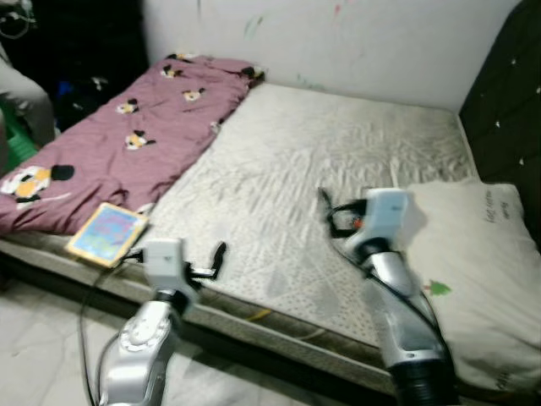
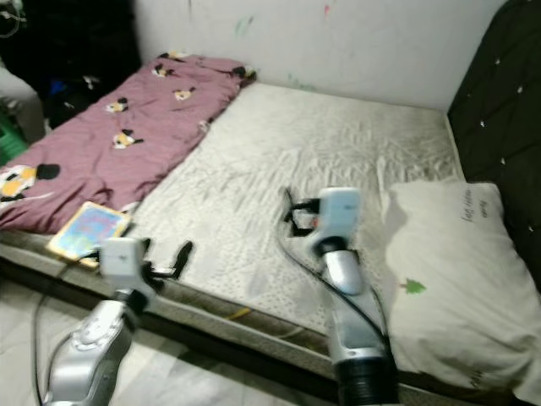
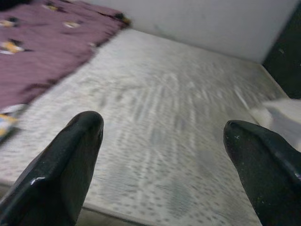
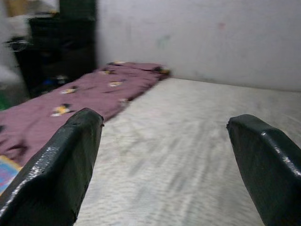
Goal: Clean up the room
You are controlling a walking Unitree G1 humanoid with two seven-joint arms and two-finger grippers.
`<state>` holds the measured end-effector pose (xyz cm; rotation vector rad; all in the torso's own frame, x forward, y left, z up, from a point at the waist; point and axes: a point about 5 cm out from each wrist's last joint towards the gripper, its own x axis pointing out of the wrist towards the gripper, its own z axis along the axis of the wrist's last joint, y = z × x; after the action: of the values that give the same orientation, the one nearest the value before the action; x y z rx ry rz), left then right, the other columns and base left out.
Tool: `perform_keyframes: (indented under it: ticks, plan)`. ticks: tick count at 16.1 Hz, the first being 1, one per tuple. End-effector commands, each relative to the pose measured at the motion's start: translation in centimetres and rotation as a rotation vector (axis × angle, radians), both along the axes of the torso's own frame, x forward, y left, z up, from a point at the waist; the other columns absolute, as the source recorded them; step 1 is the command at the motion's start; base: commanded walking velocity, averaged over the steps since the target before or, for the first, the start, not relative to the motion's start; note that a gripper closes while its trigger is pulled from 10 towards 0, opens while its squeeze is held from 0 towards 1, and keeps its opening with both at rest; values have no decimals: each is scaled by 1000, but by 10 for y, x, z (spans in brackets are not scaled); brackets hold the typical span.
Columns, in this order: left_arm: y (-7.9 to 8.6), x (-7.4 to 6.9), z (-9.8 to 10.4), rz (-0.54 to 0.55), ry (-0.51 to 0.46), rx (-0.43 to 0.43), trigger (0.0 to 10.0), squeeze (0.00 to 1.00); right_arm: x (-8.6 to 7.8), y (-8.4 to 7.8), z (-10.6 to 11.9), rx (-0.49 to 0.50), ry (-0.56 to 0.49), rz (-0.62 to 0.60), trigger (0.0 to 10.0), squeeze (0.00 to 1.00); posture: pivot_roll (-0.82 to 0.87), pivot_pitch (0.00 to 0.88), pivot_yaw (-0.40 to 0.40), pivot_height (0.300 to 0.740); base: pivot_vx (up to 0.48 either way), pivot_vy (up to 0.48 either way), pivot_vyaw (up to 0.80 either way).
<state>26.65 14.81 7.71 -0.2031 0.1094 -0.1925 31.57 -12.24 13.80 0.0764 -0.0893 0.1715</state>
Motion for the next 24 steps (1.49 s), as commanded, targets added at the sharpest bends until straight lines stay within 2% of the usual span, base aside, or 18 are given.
perform_keyframes:
  ticks: [1, 10, 12, 15, 16, 17, 18, 20, 24]
  plan:
    - [-8, 1, 4, -29, -26, -25, 10000, 0, 1, -10, 1, -11, 1, -32, 10000, 0, 28, 0, 16, 740, 0, 0, 0]
    - [-11, 2, 5, -45, -30, -42, 10000, 0, -1, -11, -4, -23, 11, -30, 10000, 0, 28, 0, 2, 740, 82, 0, -656]
    - [-12, 6, 3, -59, -22, -35, 10000, 0, -4, -15, -22, -93, 45, -41, 10000, 0, 36, 0, -12, 740, 0, 0, 0]
    - [-8, 8, 4, -45, -32, -14, 10000, 0, -15, -16, -39, -90, 88, -75, 10000, 0, 43, 0, -5, 740, 0, 0, 0]
    - [2, 6, 11, 24, -75, 26, 10000, 0, -28, -15, -52, -133, 126, -107, 10000, 0, 48, 0, 9, 740, 0, 0, 0]
    - [7, 4, 13, 61, -82, 28, 10000, 0, -31, -18, -53, -116, 130, -137, 10000, 0, 44, 0, 23, 740, 0, 0, 0]
    - [8, 4, 14, 69, -82, 22, 10000, 0, -31, -18, -52, -106, 122, -137, 10000, 0, 44, 0, 23, 740, 0, 0, 0]
    - [5, 5, 13, 59, -77, 17, 10000, 0, -28, -19, -64, -88, 173, -125, 10000, 0, 47, 0, 26, 740, 0, 0, 0]
    - [5, 7, 1, 86, -51, 31, 10000, 0, -25, -16, -64, -112, 135, -113, 10000, 0, 11, 0, 37, 740, 0, 0, 0]
